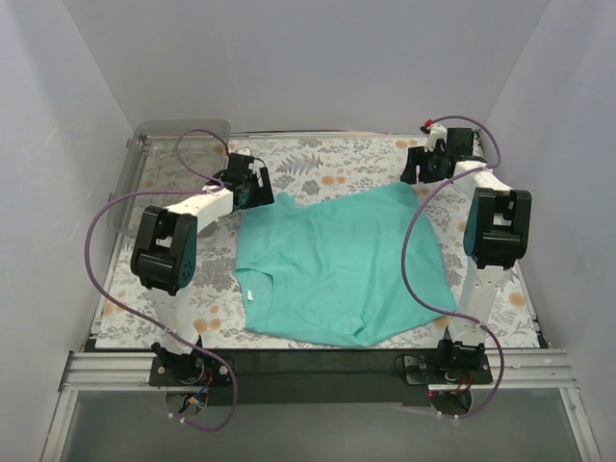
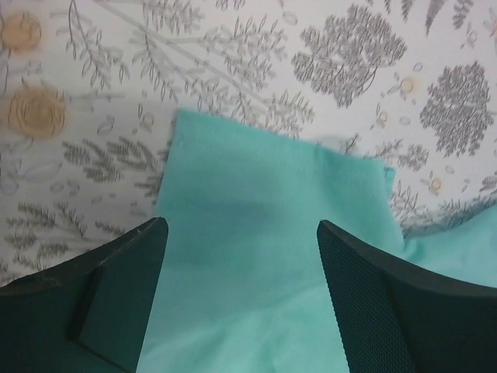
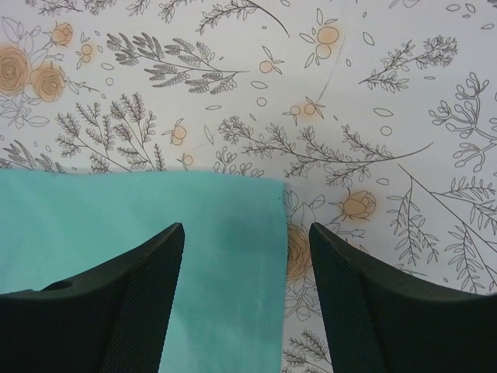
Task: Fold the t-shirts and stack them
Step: Flatten the tshirt out
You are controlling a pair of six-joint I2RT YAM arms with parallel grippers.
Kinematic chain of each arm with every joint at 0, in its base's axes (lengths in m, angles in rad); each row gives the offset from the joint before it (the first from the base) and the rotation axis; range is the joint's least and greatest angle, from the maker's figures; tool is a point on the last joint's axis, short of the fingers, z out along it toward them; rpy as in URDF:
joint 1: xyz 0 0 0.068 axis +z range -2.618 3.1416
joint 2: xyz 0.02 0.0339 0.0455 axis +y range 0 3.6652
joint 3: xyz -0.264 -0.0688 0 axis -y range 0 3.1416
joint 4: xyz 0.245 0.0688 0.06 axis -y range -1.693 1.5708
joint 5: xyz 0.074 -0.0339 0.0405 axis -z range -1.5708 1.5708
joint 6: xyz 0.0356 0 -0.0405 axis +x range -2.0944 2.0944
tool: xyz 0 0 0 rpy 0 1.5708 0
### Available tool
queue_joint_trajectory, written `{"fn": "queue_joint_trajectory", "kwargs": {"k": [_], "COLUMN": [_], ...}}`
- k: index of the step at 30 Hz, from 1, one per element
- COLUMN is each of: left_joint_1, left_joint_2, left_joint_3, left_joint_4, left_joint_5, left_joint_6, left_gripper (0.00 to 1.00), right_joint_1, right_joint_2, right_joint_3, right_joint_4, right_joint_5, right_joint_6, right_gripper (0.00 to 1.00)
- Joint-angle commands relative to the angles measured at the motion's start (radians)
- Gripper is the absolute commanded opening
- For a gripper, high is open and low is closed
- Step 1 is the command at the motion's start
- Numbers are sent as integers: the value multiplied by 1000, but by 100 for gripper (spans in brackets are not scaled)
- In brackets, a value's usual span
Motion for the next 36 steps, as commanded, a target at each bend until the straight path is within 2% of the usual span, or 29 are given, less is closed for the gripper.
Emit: {"fn": "queue_joint_trajectory", "kwargs": {"k": [1, 12, 18, 19, 20, 22, 23, 28, 29, 36], "left_joint_1": [21, 53, 56, 56, 56, 56, 56, 56, 56, 58], "left_joint_2": [52, 244, 287, 287, 285, 281, 279, 267, 265, 262], "left_joint_3": [120, 326, 367, 369, 366, 364, 363, 361, 363, 380], "left_joint_4": [-19, -129, -154, -155, -155, -154, -152, -152, -152, -152], "left_joint_5": [-23, -13, 11, 22, 42, 48, 54, 71, 72, 72], "left_joint_6": [54, 85, 91, 92, 97, 97, 99, 108, 109, 120], "left_gripper": [71, 48, 42, 38, 30, 27, 14, 5, 0, 0], "right_joint_1": [4, 4, 4, 4, 4, 4, 4, 6, 6, 4], "right_joint_2": [22, 42, 52, 53, 64, 70, 73, 114, 121, 156], "right_joint_3": [58, 71, 71, 73, 87, 90, 97, 121, 124, 136], "right_joint_4": [26, 26, 26, 26, 28, 26, 26, 8, 3, -15], "right_joint_5": [-43, -81, -74, -71, -48, -34, -32, -46, -46, -54], "right_joint_6": [30, 47, 45, 47, 60, 68, 71, 88, 90, 96], "right_gripper": [60, 58, 57, 58, 57, 58, 57, 54, 54, 45]}}
